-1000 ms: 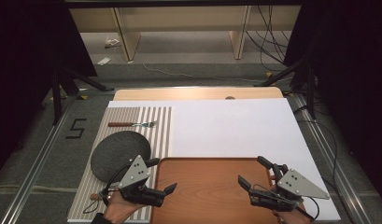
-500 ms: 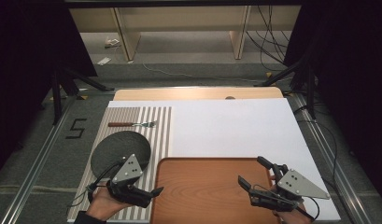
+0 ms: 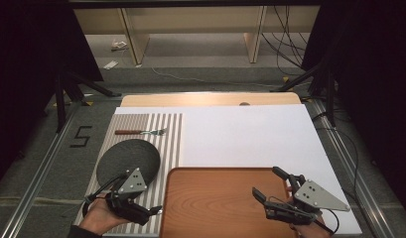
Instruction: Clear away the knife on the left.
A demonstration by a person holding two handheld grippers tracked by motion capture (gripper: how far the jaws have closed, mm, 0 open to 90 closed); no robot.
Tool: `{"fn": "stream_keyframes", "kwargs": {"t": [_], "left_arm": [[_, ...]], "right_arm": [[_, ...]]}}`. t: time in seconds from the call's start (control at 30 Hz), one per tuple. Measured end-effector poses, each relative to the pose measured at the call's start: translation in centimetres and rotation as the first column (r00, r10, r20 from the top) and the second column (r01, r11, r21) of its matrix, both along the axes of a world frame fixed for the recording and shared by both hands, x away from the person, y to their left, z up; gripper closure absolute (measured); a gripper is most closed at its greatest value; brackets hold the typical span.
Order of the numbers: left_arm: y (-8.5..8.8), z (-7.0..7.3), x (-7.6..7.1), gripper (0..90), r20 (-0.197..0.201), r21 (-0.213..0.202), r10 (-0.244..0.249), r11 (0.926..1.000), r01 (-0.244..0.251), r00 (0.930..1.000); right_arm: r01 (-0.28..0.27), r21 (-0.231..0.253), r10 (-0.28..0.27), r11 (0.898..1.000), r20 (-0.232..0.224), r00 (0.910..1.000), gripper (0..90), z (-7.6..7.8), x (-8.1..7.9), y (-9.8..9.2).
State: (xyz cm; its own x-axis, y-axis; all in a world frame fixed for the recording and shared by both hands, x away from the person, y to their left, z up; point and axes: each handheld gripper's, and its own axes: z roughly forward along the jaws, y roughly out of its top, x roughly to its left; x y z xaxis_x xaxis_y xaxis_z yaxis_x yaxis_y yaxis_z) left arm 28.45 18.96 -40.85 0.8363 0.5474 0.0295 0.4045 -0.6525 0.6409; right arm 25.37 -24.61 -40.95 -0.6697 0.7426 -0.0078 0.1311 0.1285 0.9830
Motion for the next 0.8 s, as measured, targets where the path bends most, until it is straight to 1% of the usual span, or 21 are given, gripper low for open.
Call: {"fn": "stream_keyframes", "kwargs": {"t": [0.1,0.13,0.17,0.23,0.27,0.3,0.37,0.47,0.5,0.53,0.6,0.67,0.7,0.77,0.8], "left_arm": [[0.4,-0.2,-0.1,9.5,-0.032,0.025,-0.019,0.9995,0.020,0.9993],[0.7,-0.5,0.0,9.7,-0.057,0.066,-0.025,0.9974,0.028,0.9981],[0.7,-0.5,0.0,9.7,-0.057,0.066,-0.025,0.9974,0.028,0.9981],[0.9,-0.8,0.0,10.3,-0.069,0.105,-0.029,0.9938,0.036,0.9972],[1.1,-0.9,0.0,10.8,-0.073,0.134,-0.026,0.9903,0.036,0.9970],[1.1,-0.9,-0.1,11.0,-0.075,0.144,-0.027,0.9888,0.038,0.9968],[1.3,-0.9,-0.1,11.3,-0.077,0.147,-0.031,0.9882,0.042,0.9966],[1.7,-1.0,0.0,11.9,-0.096,0.151,-0.026,0.9876,0.041,0.9950],[1.7,-1.0,0.0,11.9,-0.096,0.151,-0.026,0.9876,0.041,0.9950],[2.0,-1.2,0.0,12.0,-0.116,0.169,-0.032,0.9843,0.051,0.9927],[2.2,-1.5,-0.1,13.0,-0.119,0.195,-0.035,0.9791,0.057,0.9923],[2.4,-1.6,-0.1,13.2,-0.132,0.219,-0.031,0.9740,0.059,0.9908],[2.4,-1.6,-0.1,13.3,-0.132,0.219,-0.031,0.9740,0.059,0.9908],[3.0,-1.8,-0.1,14.6,-0.144,0.233,-0.025,0.9706,0.059,0.9892],[3.2,-1.9,-0.1,14.8,-0.146,0.233,-0.023,0.9707,0.057,0.9890]], "right_arm": [[0.000,0.001,0.000,1.000,0.001,1.0000,15.7,0.0,0.0,0.0],[-0.001,0.001,0.001,1.000,0.001,1.0000,15.7,0.0,0.0,0.0],[-0.001,0.001,0.001,1.000,0.001,1.0000,15.7,0.0,0.0,0.0],[-0.002,0.001,0.002,1.000,0.001,1.0000,15.6,0.0,0.0,0.1],[-0.001,-0.001,0.001,1.000,0.000,1.0000,15.7,0.0,0.0,0.0],[0.000,-0.001,0.000,1.000,0.000,1.0000,15.7,0.0,0.0,0.0],[-0.001,-0.001,0.001,1.000,0.000,1.0000,15.7,0.0,0.0,0.0],[-0.002,0.001,0.002,1.000,0.001,1.0000,15.7,0.0,0.0,0.1],[-0.002,0.001,0.002,1.000,0.001,1.0000,15.7,0.0,0.0,0.1],[0.000,-0.002,0.000,1.000,0.000,1.0000,15.7,0.0,0.0,0.0],[-0.002,0.001,0.002,1.000,0.001,1.0000,15.7,0.0,0.0,0.1],[-0.001,-0.003,0.001,1.000,0.000,1.0000,15.7,0.0,0.0,0.1],[-0.001,-0.003,0.001,1.000,0.000,1.0000,15.7,0.0,0.0,0.1],[-0.002,-0.001,0.002,1.000,0.001,1.0000,15.7,0.0,0.0,0.1],[-0.001,-0.002,0.001,1.000,-0.001,1.0000,15.7,0.0,0.0,0.1]]}}
